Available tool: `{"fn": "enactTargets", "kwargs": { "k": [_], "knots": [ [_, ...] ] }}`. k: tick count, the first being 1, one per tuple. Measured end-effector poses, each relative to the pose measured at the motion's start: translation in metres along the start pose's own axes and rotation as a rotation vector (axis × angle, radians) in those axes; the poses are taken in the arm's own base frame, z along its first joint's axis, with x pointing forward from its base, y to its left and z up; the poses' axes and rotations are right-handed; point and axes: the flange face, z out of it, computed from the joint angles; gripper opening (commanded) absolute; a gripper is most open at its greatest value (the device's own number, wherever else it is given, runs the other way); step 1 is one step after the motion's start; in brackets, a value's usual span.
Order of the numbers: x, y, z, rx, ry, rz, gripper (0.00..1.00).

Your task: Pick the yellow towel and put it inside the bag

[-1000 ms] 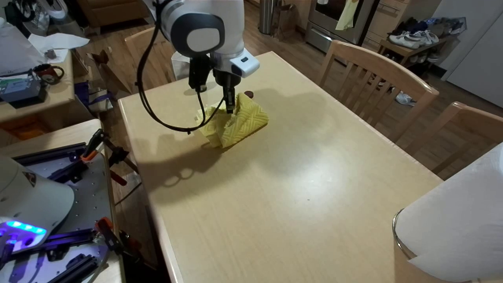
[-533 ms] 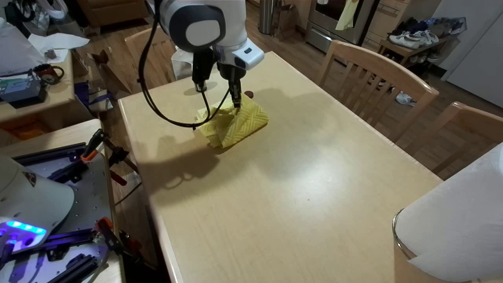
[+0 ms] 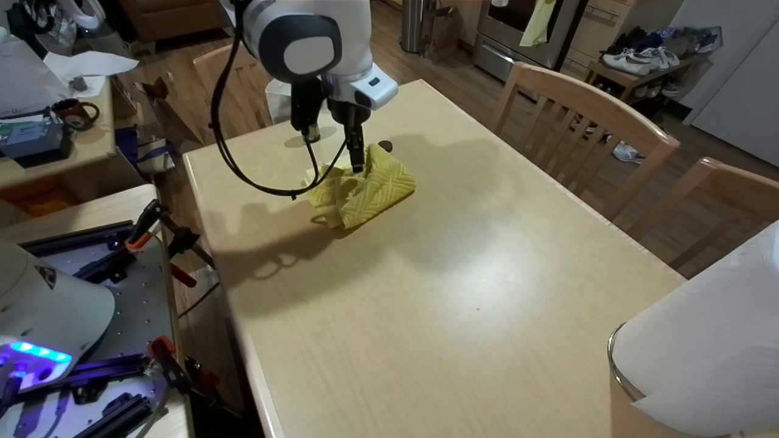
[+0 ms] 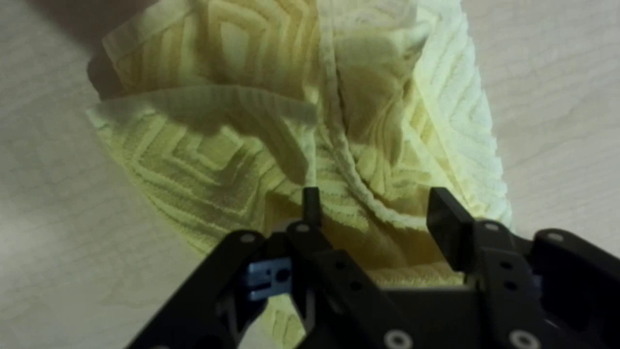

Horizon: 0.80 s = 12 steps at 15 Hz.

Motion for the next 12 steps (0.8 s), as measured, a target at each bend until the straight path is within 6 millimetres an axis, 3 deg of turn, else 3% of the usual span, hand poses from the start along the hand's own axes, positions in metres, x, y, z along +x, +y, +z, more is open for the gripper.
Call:
{"fn": "enactTargets", "kwargs": {
  "k": [2, 5, 6, 8, 12],
  "knots": [
    [-0.009, -0.001, 0.018, -0.014, -0.033, -0.009, 0.99],
    [-0.022, 0.004, 0.043, -0.041, -0.079, -0.023, 1.00],
    [-0.026, 0.006, 0.050, -0.052, -0.091, -0.034, 0.80],
    [-0.029, 0.009, 0.059, -0.070, -0.103, -0.054, 0.72],
    [-0.027, 0.008, 0.059, -0.072, -0.099, -0.068, 0.46]
  ]
}}
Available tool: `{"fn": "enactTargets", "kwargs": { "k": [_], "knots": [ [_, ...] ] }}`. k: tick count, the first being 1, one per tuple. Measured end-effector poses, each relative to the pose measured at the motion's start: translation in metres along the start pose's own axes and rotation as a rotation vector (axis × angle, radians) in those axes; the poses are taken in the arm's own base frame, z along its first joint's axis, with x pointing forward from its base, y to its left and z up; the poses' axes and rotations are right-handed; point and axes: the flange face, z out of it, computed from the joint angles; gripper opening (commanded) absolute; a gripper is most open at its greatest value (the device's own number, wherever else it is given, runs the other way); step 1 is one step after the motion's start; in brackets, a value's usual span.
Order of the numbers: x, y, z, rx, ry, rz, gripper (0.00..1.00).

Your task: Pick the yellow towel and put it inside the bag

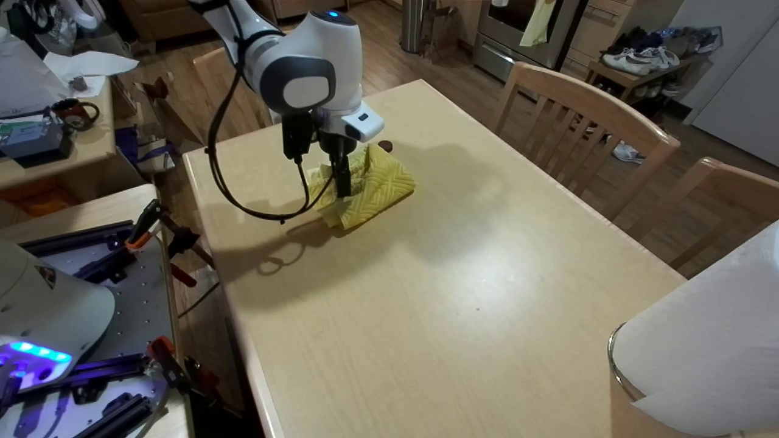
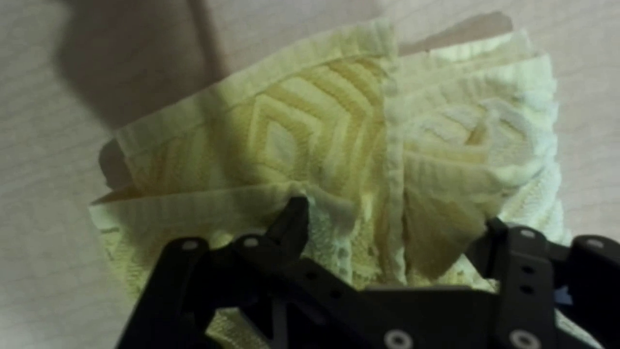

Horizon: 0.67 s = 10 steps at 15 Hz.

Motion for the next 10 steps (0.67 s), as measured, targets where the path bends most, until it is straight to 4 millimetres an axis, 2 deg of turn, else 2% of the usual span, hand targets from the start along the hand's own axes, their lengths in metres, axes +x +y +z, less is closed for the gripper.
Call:
{"fn": "enactTargets", "kwargs": {
  "k": [7, 10],
  "knots": [
    [0.002, -0.005, -0.007, 0.016, 0.011, 0.006, 0.03],
    [0.006, -0.005, -0.014, 0.059, 0.023, 0.056, 0.06]
  ]
}}
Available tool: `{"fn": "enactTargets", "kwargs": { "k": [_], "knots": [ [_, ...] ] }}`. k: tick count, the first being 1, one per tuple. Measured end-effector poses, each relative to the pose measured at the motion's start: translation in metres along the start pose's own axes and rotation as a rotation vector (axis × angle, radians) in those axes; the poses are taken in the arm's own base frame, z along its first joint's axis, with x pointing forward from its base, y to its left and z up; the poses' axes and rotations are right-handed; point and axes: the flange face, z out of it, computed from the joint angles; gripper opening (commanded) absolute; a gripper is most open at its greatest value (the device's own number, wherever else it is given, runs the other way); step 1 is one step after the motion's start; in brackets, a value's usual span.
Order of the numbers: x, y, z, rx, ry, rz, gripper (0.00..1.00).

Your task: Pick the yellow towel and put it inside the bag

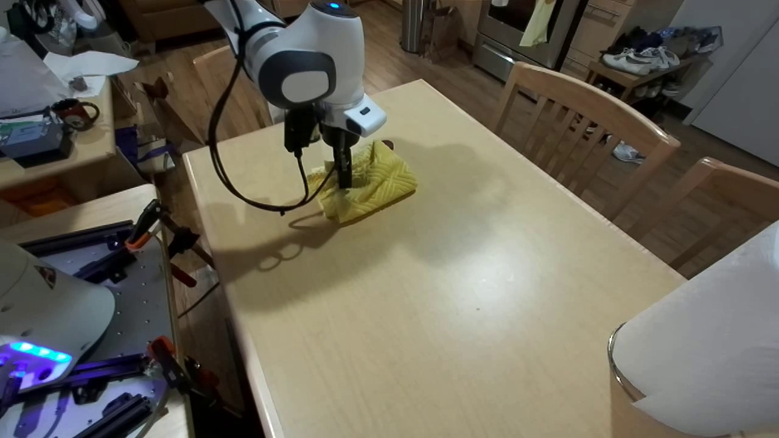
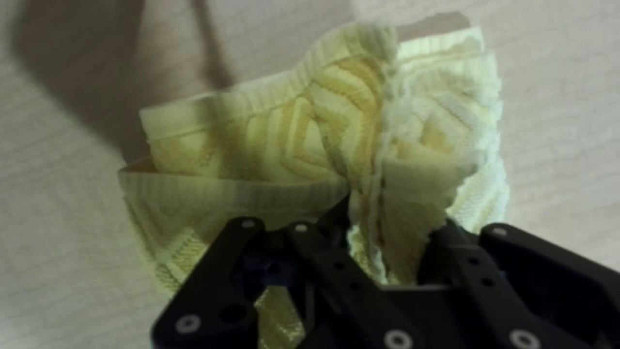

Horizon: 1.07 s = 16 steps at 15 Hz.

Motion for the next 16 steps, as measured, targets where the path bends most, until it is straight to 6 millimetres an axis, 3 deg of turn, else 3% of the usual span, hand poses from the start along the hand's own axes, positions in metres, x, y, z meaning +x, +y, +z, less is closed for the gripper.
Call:
{"fn": "enactTargets", "kwargs": {
  "k": [2, 4, 8, 12, 14, 16],
  "knots": [
    [0.007, -0.001, -0.014, 0.045, 0.037, 0.033, 0.04],
    [0.015, -0.002, -0.042, 0.081, 0.090, 0.049, 0.05],
    [0.025, -0.004, -0.126, 0.130, 0.227, 0.031, 0.05],
    [0.019, -0.012, -0.210, 0.165, 0.357, -0.051, 0.05],
    [0.011, -0.033, -0.243, 0.193, 0.415, -0.139, 0.05],
    [0.002, -0.069, -0.271, 0.222, 0.462, -0.238, 0.05]
  ]
}}
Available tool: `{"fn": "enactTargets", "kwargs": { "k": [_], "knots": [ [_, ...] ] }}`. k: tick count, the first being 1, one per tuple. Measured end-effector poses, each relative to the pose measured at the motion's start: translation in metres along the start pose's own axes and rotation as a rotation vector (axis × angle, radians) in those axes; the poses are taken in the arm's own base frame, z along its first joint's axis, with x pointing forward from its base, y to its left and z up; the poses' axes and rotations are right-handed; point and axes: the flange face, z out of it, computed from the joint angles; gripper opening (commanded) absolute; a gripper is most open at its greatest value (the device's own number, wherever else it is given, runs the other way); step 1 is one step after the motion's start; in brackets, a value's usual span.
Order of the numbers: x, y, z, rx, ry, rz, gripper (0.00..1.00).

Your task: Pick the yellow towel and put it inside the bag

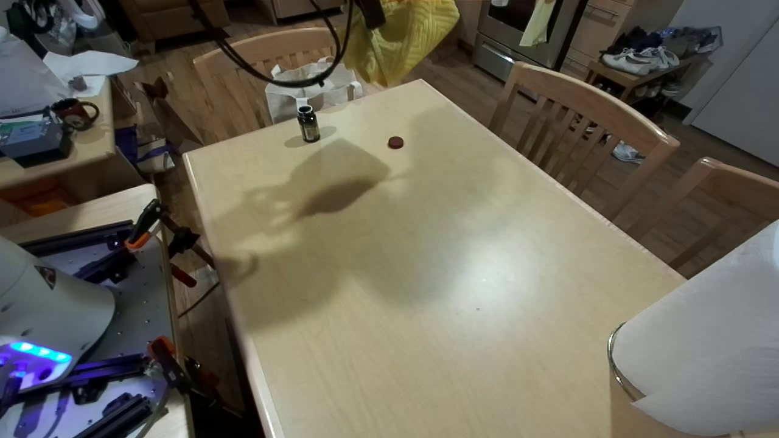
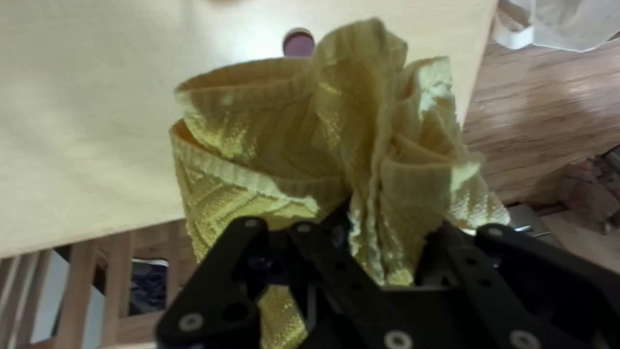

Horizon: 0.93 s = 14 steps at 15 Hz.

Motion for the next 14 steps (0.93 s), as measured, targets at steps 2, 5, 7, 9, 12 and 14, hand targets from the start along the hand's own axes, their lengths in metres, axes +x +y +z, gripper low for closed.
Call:
{"fn": "enactTargets", "kwargs": {
  "k": [2, 5, 7, 9, 12, 14],
  "knots": [
    [0.004, -0.053, -0.015, 0.052, 0.017, -0.095, 0.05],
    [-0.002, -0.133, -0.025, 0.127, -0.005, -0.240, 0.05],
    [-0.009, -0.176, -0.021, 0.170, -0.032, -0.338, 0.05],
    [-0.014, -0.209, -0.012, 0.209, -0.061, -0.431, 0.05],
    [-0.018, -0.225, 0.003, 0.240, -0.086, -0.484, 0.19],
    [-0.015, -0.222, 0.003, 0.236, -0.083, -0.480, 0.05]
  ]
}}
